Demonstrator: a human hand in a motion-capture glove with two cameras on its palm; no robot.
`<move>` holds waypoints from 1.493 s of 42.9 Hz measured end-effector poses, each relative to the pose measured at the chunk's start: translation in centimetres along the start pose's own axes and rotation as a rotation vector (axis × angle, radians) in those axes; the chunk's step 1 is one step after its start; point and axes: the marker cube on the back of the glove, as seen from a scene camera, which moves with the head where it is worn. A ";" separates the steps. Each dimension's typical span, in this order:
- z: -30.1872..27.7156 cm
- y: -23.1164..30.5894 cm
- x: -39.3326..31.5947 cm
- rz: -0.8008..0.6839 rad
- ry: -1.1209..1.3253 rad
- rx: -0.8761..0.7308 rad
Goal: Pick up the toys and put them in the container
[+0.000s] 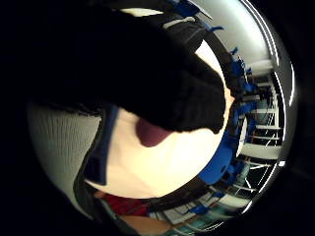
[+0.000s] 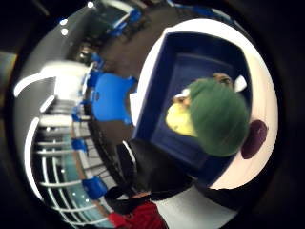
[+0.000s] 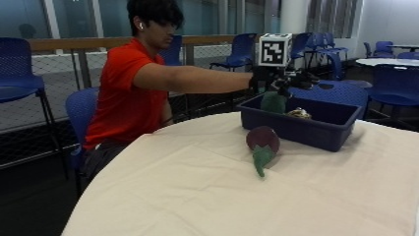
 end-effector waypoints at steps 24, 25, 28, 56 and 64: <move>10.5 3.2 14.7 0.149 -0.007 -0.144; 11.0 3.2 14.7 0.149 -0.010 -0.151; 12.1 3.2 14.8 0.148 -0.029 -0.172; 8.8 5.3 12.6 0.133 -0.002 -0.100; 3.0 4.1 11.9 0.175 -0.033 -0.037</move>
